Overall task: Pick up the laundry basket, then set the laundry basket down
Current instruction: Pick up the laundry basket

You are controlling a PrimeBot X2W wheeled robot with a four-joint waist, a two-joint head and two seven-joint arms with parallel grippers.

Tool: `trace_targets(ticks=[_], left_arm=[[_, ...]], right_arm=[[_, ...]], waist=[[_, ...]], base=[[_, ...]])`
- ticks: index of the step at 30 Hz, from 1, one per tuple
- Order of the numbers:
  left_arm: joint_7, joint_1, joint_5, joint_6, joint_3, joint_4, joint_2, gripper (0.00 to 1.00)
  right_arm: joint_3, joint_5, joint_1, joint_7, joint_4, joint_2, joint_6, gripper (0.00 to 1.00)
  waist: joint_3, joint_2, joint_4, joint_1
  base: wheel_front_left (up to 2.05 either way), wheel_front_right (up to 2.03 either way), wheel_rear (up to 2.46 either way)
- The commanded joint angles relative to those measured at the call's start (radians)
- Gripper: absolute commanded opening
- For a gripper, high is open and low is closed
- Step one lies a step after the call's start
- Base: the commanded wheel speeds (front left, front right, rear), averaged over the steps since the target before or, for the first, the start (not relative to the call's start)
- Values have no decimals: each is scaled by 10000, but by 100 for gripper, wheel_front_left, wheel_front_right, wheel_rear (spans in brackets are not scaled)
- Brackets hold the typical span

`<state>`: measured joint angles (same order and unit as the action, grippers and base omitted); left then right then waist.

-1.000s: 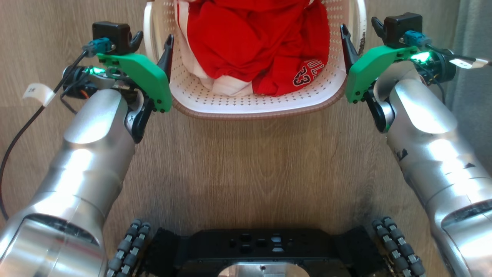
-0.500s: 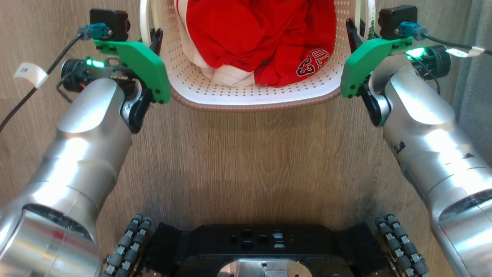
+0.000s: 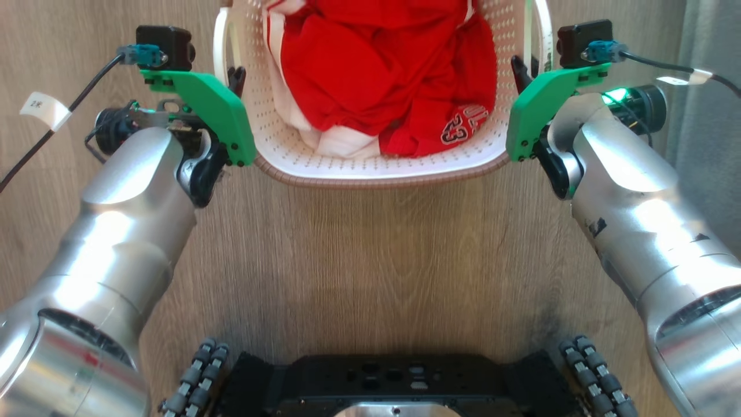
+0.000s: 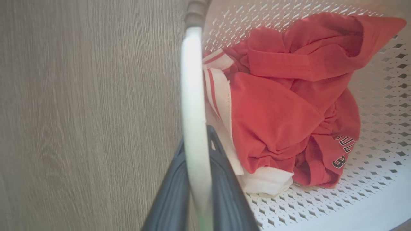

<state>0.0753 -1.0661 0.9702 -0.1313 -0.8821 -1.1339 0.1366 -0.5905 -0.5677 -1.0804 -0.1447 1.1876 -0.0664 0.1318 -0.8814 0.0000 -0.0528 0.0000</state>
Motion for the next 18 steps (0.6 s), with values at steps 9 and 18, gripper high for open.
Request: trace_targets(ticks=[9,18], left_arm=[[-713,71,1047,6,-252,141,863,0],[-1588,500,1931,6,-512,129,1150,0]], right_arm=[[-914,-677,614,1095,-9,162,-11,0],[-1663,-1535,1126,2495,-143,162,-11,0]], waist=[[1336,0,166,0],[2881,0,360,0]], base=[[0,0,0],[0,0,0]])
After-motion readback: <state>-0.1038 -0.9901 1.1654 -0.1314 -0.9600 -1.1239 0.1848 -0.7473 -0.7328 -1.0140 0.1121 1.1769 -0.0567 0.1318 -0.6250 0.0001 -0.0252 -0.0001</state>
